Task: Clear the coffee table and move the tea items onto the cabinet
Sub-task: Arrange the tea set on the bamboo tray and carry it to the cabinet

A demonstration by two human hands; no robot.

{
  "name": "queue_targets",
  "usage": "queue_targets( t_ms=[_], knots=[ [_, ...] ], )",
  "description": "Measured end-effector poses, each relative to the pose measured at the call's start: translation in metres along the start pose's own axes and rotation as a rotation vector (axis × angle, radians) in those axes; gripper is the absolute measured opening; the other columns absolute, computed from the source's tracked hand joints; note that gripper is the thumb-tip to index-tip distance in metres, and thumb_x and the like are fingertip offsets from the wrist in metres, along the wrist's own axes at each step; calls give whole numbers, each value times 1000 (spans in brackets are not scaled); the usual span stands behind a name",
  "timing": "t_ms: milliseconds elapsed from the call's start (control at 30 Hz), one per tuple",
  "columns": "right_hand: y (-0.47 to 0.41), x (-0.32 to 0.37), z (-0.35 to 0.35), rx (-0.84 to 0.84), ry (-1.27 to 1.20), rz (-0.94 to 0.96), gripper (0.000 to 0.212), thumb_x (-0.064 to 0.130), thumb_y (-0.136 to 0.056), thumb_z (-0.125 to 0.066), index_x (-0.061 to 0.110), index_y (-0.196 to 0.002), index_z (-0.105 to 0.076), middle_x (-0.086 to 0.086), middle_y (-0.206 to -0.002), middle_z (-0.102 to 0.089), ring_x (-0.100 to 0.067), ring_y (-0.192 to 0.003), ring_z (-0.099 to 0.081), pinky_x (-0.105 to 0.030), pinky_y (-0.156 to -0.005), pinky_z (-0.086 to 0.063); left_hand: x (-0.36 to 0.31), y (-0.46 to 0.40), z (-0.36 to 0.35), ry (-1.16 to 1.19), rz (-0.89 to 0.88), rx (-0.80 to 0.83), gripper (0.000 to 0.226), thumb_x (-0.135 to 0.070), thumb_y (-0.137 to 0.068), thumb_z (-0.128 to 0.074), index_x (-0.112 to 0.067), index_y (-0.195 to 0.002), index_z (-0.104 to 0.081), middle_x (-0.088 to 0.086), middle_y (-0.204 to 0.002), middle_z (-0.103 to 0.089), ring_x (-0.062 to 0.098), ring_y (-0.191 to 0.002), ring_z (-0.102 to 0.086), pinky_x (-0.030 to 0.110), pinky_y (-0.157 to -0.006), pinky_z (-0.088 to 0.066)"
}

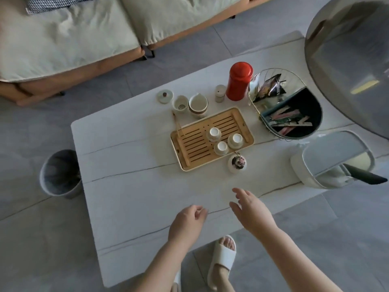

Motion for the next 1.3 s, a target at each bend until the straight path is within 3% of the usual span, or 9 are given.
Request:
queue_targets(
  t_ms=[367, 600, 900, 1033, 1133, 1200, 1300],
  knots=[
    [-80, 35, 5, 37, 112, 88, 45, 32, -94, -46, 21, -137, -37, -3, -133, -51, -24, -116, -53, -35, -88, -48, 21, -53, 36, 49, 60, -91, 41, -48, -93, -45, -23, -123, -57, -2, -124, -63, 16, -114, -57, 28, -93, -45],
    [-139, 93, -6, 7, 141, 146, 37, 29, -92, -46, 13, -126, -45, -9, -116, -56, -28, -102, -55, -36, -77, -50, 25, -118, 74, 67, -2, -133, 44, -46, -94, -44, -17, -126, -54, 4, -126, -60, 20, -114, -56, 29, -91, -44],
    [-217, 138, -28, -73, 115, 85, 41, 39, -92, -45, 13, -124, -45, -7, -120, -51, -30, -109, -53, -40, -81, -49, 38, -199, 92, 47, -70, -149, 42, -33, -98, -36, -9, -132, -45, 11, -138, -48, 26, -126, -44, 34, -99, -37],
    [-248, 149, -41, -131, 180, 31, 45, 41, -93, -42, 11, -127, -41, -8, -123, -49, -28, -115, -48, -39, -82, -44, 39, -217, 85, 84, -142, -143, 43, -26, -100, -30, -16, -142, -37, 3, -150, -38, 19, -137, -34, 29, -108, -28],
    [-268, 151, -50, -196, 220, 7, 46, 44, -93, -40, 9, -123, -44, -9, -121, -51, -29, -114, -48, -39, -85, -43, 41, -229, 81, 220, -167, -176, 41, -24, -100, -31, -18, -140, -40, 0, -146, -42, 16, -135, -38, 20, -97, -30],
    [-275, 149, -53, -229, 199, -7, 43, 42, -92, -42, 10, -119, -49, -9, -117, -54, -29, -110, -51, -39, -83, -43, 41, -235, 79, 312, -147, -171, 43, -25, -101, -33, -17, -143, -36, -1, -147, -41, 14, -134, -38, 18, -93, -27],
    [-274, 141, -59, -239, 115, -16, 32, 36, -90, -47, 11, -109, -53, -6, -107, -55, -25, -91, -54, -33, -67, -41, 35, -241, 76, 394, -141, -162, 45, -25, -100, -35, -19, -145, -33, 2, -148, -40, 17, -135, -38, 22, -100, -28]
  ],
)
Point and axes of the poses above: each hand's wrist, its own y-axis away from the middle knuckle, its own z-axis out of the back of the hand, x = y × z, the point moved 4 cm from there along -y, towards the middle knuckle
